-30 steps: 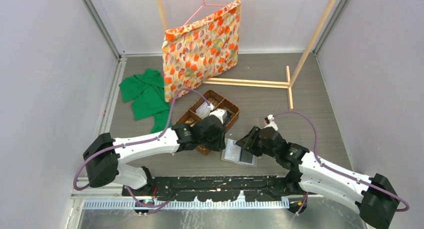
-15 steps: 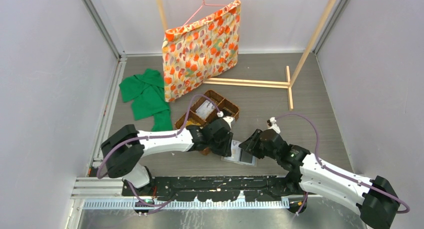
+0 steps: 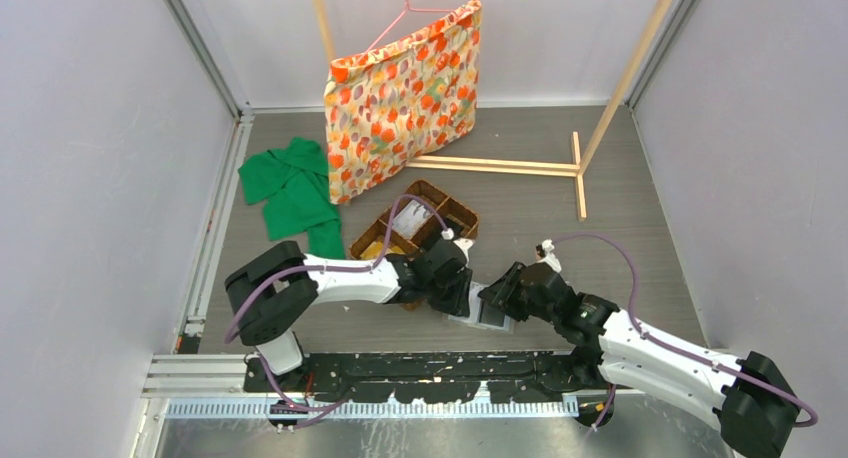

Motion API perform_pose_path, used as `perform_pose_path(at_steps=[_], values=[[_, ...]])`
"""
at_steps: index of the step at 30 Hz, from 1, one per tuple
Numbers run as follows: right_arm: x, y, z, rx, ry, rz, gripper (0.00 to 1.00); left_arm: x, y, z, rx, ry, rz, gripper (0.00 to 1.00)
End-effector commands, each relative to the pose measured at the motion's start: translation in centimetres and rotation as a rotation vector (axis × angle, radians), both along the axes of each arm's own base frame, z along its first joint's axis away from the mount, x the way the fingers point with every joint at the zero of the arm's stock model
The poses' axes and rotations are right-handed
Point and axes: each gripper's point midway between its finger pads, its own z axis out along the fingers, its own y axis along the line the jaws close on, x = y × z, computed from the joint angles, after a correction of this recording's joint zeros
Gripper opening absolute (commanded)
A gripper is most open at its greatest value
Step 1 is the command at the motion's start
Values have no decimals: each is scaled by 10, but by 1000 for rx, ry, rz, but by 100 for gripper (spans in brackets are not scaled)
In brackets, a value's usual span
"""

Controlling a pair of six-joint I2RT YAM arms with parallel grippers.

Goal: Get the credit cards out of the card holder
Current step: Remove the credit card from the card holder.

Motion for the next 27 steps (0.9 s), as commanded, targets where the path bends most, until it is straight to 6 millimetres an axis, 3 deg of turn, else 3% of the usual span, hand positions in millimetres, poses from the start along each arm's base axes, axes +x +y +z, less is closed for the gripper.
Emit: perform_pose_path(at_steps=[1,8,15,20,27], values=[[5,3,7,50,-22,-28,42,-1,-8,-13,-12,9,-18,25],[5,-1,0,40,-13,-47,42,-2,-5,-14,4,11,-17,24],[8,-1,4,42,-25,-51,41,18,30,6,97,-127,72,25],[10,2,8,30,-32,-41,41,23,42,-1,164,-145,84,25],[15,-1,13,15,-46,-60,42,25,40,-7,170,-150,81,25]])
